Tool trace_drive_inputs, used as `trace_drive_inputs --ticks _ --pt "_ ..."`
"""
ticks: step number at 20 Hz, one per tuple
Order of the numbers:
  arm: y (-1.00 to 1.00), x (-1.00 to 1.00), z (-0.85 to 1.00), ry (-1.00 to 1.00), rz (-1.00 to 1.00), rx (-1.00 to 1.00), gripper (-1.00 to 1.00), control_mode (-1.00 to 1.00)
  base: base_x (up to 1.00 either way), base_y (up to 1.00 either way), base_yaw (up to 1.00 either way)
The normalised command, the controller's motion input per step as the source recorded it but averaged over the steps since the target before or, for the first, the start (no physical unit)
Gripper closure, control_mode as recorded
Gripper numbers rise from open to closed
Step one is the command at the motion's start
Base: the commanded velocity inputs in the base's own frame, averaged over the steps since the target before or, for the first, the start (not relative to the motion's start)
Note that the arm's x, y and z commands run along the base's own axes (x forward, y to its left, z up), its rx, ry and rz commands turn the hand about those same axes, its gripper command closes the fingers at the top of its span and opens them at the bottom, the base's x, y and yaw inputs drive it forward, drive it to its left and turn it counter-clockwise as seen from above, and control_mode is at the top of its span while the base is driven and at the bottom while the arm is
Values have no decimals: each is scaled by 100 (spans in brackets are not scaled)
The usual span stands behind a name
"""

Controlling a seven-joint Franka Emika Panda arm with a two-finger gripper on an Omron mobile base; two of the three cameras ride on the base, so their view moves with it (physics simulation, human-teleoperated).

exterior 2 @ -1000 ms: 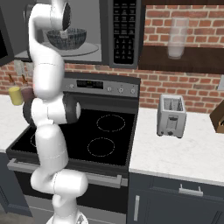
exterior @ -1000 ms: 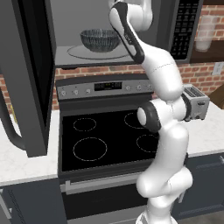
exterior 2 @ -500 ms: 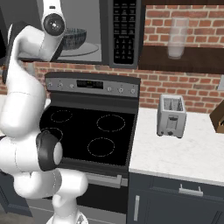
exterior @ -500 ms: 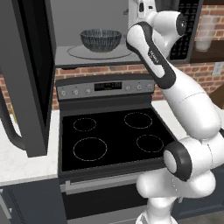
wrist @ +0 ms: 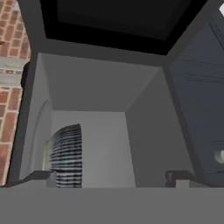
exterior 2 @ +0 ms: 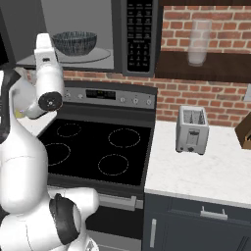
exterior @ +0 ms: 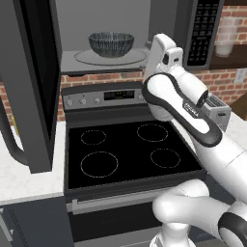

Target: Open the microwave, place the bowl with waffle inside the microwave, then close the microwave door and turn it on.

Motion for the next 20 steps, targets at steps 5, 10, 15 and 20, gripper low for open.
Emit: trace_drive_inputs --ticks 5,10,15,20 --pt "0 -71 0 14 0 -16 -100 -100 0 0 0" --pt "0 -31 5 50 -1 -50 -100 -100 0 0 0" --pt "7 -17 9 62 -1 -72 -100 -100 0 0 0" --pt "20 -19 23 57 -1 -74 -100 -100 0 0 0"
